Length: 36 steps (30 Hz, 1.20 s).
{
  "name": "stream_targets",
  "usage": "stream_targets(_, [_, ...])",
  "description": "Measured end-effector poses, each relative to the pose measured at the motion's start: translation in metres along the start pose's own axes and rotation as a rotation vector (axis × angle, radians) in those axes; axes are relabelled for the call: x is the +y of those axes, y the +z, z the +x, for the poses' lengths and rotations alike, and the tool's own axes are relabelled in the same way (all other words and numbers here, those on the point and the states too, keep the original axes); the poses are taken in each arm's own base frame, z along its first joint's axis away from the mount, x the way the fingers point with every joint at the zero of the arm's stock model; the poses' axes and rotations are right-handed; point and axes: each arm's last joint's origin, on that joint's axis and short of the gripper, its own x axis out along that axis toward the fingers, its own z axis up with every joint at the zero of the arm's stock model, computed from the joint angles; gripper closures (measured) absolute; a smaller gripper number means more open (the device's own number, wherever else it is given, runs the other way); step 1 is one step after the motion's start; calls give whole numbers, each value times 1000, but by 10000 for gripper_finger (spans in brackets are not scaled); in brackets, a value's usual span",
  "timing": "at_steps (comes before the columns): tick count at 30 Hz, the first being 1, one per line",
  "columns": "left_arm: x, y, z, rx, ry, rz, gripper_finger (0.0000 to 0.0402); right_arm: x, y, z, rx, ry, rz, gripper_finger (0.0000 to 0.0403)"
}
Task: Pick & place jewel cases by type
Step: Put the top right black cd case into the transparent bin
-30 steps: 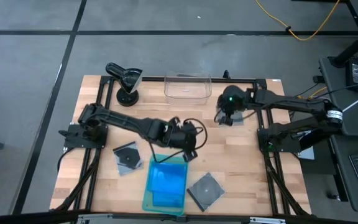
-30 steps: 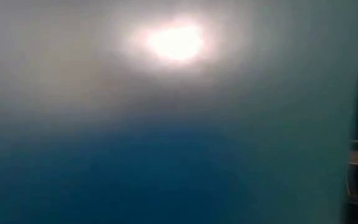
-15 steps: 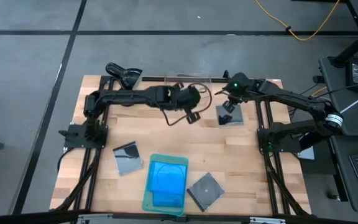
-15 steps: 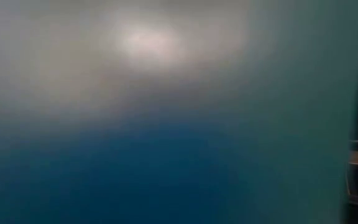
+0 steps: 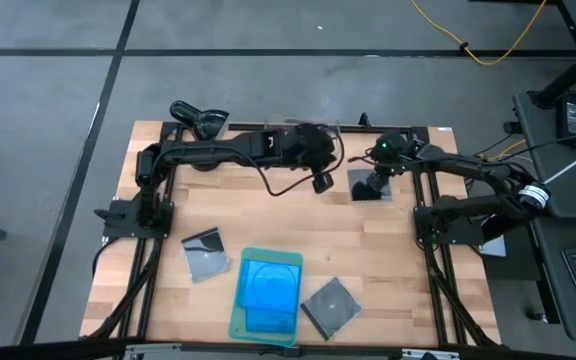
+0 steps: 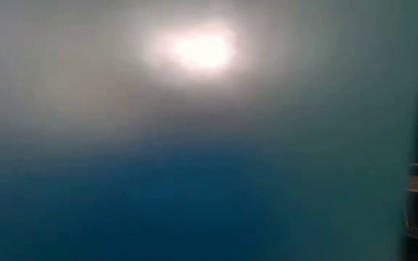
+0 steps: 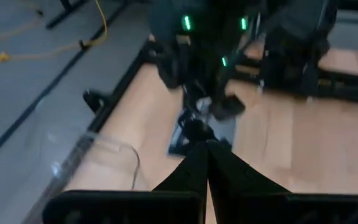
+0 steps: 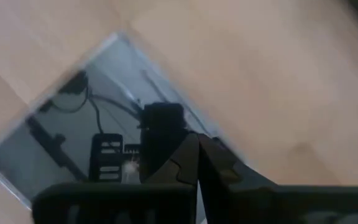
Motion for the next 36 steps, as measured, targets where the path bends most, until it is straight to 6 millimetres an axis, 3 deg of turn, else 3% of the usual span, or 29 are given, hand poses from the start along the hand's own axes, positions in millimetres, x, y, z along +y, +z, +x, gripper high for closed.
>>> stream_targets(4, [3, 7, 0, -65, 5, -15, 399, 0, -11, 16, 60, 22, -12, 397])
stream_targets(13, [4, 8, 0, -78, 35, -11, 400, 9, -10, 37, 108, 163, -32, 398])
stream_targets(20, [-1, -2, 0, 14, 44, -33, 401, 33, -8, 35, 112, 263, -82, 397])
stream_targets(30, [-9, -31, -8, 296, 122, -41, 401, 85, -12, 27, 107, 395, -138, 396])
stream_targets(36, [-21, -37, -18, 348, 146, -23, 399, 108, 3, 16, 37, 429, -185, 399])
